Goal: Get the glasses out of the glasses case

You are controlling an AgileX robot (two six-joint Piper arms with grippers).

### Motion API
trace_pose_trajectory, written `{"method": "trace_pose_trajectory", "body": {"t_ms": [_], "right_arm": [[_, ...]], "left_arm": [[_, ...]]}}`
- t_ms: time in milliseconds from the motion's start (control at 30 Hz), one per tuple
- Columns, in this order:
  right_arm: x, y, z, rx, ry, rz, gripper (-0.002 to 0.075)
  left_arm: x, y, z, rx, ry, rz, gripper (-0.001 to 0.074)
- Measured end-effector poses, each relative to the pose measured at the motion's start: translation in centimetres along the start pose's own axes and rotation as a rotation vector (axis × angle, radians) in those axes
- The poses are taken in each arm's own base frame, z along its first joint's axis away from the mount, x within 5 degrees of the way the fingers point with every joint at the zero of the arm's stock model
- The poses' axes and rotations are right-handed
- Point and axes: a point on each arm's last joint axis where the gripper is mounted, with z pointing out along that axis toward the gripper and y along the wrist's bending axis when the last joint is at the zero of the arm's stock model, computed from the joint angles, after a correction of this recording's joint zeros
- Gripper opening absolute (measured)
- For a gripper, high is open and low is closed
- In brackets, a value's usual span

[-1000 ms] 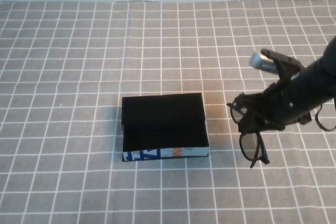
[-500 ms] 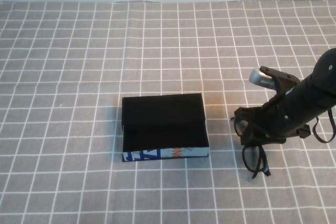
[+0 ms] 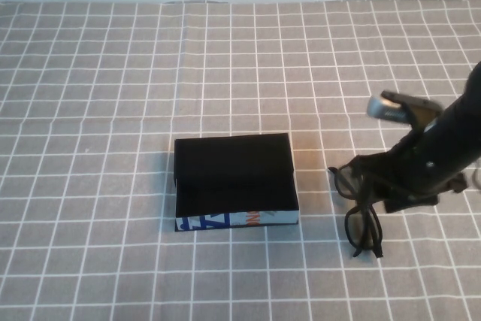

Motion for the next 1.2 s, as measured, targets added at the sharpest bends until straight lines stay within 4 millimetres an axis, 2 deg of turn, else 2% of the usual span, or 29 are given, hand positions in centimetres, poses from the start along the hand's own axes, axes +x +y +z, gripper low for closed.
{"method": "trace_pose_trajectory", "body": {"t_ms": [133, 233, 300, 400, 600, 767, 833, 900, 1033, 1200], "right_arm": [[1.4, 0.4, -3.4, 0.035, -0.021, -0.056, 0.0232], [3.5, 0.6, -6.2, 0.034, -0.070, -0.087, 0.0088], [5.3, 0.6, -7.8, 0.027, -0.112, -0.103, 0.0028], [8.4, 0.2, -9.8, 0.027, -0.171, -0.130, -0.0002], [14.7, -0.6, -13.5, 0.027, -0.276, -0.198, -0.0015], [18.4, -1.1, -16.0, 0.044, -0.367, -0.256, -0.0016], [19.4, -1.5, -16.5, 0.058, -0.440, -0.276, -0.0016], [20.0, -2.1, -16.1, 0.075, -0.515, -0.289, -0.0016], [20.1, -3.7, -13.8, 0.114, -0.656, -0.299, -0.0016], [21.2, -6.6, -10.4, 0.162, -0.901, -0.246, -0.0018]], "left_arm": [[0.0, 0.0, 0.0, 0.000, 0.000, 0.000, -0.0004], [0.0, 0.0, 0.0, 0.000, 0.000, 0.000, -0.0004], [0.0, 0.0, 0.0, 0.000, 0.000, 0.000, -0.0004], [0.0, 0.0, 0.0, 0.000, 0.000, 0.000, -0.0004], [0.0, 0.0, 0.0, 0.000, 0.000, 0.000, -0.0004], [0.0, 0.0, 0.0, 0.000, 0.000, 0.000, -0.0005], [0.0, 0.0, 0.0, 0.000, 0.000, 0.000, -0.0004], [0.0, 0.0, 0.0, 0.000, 0.000, 0.000, -0.0004], [0.0, 0.0, 0.0, 0.000, 0.000, 0.000, -0.0004], [0.0, 0.0, 0.0, 0.000, 0.000, 0.000, -0.0005]]}}
